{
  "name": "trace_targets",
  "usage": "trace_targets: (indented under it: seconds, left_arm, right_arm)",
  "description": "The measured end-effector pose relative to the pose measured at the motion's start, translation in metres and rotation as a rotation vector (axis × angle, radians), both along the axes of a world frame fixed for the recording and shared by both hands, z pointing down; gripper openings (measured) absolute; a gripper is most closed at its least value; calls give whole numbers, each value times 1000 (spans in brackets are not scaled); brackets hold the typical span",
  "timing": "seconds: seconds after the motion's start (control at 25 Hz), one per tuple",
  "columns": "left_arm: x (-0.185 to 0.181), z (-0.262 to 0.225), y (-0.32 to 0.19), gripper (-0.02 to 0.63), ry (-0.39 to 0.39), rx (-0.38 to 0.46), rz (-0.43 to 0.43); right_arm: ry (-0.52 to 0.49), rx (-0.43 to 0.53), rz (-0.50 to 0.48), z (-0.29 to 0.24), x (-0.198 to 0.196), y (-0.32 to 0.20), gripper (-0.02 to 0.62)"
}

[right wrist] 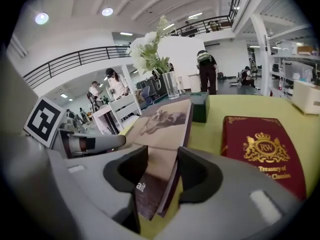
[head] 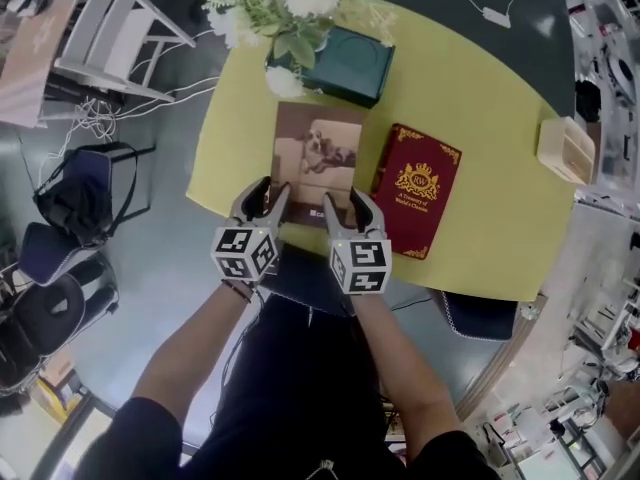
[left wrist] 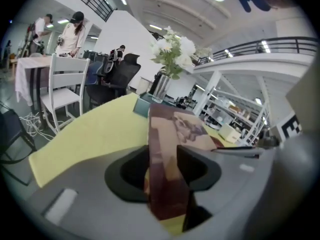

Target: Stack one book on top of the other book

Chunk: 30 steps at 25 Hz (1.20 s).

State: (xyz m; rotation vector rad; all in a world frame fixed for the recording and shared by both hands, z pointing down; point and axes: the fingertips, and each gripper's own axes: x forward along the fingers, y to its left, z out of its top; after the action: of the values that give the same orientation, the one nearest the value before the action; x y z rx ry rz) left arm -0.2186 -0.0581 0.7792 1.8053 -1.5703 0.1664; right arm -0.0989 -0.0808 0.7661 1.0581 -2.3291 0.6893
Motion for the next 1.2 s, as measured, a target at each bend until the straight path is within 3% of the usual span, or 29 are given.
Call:
trace_targets:
  seconds: [0.24,0.44,0.84,1.0,1.2]
  left_arm:
    - [-52,7,17,192,-23,-47,-119]
    - [-70,25,29,190,-4,-94,-167]
    - [-75,42,29,189,9,-161,-174]
    - [-78,41,26,186,18,-161,-181]
    - [-92,29,26,190,-34,-136,-215]
  right_arm:
    - [-23,-57,-115,16,-55,1,187]
    - [-3,-103,-168,40,-77,3,186]
    - [1,-176,-164,59,-80,3,193]
    - [28,-146,-157,58,-76,-1,198]
    - [30,-103,-93,45,-58,-15,198]
